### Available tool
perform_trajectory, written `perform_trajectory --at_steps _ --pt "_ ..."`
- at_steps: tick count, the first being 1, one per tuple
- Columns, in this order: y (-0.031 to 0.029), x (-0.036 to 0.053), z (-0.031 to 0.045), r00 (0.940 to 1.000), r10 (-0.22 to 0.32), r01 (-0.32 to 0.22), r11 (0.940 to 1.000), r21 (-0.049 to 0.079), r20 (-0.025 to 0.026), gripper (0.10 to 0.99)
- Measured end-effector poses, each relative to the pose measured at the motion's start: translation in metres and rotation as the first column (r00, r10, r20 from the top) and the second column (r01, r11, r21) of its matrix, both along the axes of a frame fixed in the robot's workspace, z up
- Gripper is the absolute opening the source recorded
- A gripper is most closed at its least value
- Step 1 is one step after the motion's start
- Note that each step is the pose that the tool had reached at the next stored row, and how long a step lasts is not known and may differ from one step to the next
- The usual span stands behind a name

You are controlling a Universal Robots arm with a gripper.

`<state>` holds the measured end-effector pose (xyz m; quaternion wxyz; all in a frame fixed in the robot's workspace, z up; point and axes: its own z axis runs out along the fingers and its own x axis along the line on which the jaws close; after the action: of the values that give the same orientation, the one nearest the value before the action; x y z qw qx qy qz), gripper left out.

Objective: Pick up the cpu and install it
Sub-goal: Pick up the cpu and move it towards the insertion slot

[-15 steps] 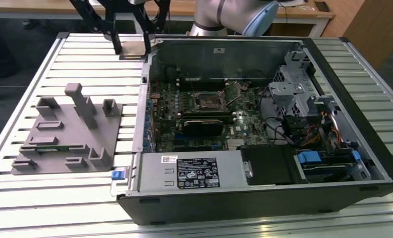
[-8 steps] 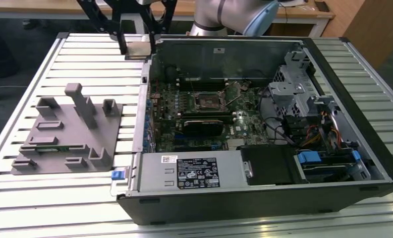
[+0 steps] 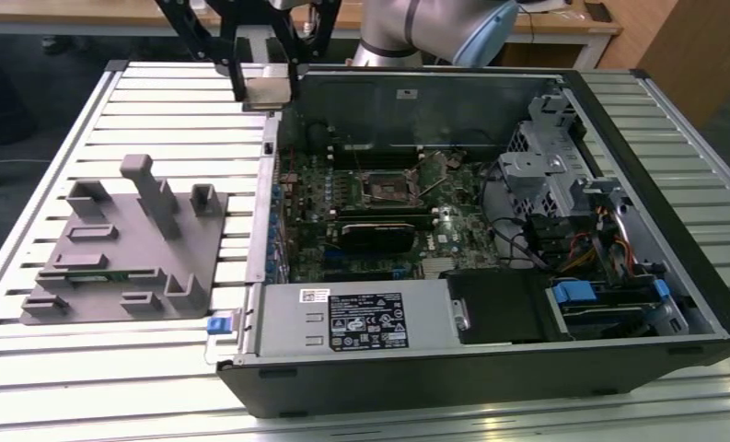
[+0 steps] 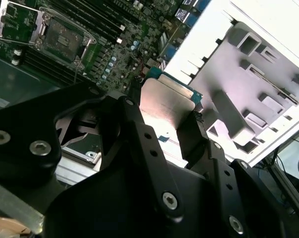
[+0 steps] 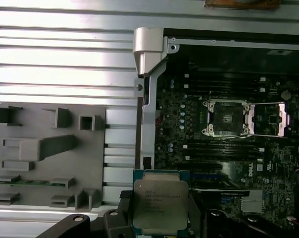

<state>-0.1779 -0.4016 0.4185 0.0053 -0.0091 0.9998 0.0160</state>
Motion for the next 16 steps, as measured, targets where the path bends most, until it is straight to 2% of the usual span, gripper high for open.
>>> perform_trajectory --at_steps 11,16 --pt "0.0003 0.0159 -0.0004 1.0 0.0 0.0 1.0 0.0 -0.0001 0.541" --pt "0.0029 0.0295 -0.0011 1.0 0.0 0.0 1.0 0.0 0.0 0.541"
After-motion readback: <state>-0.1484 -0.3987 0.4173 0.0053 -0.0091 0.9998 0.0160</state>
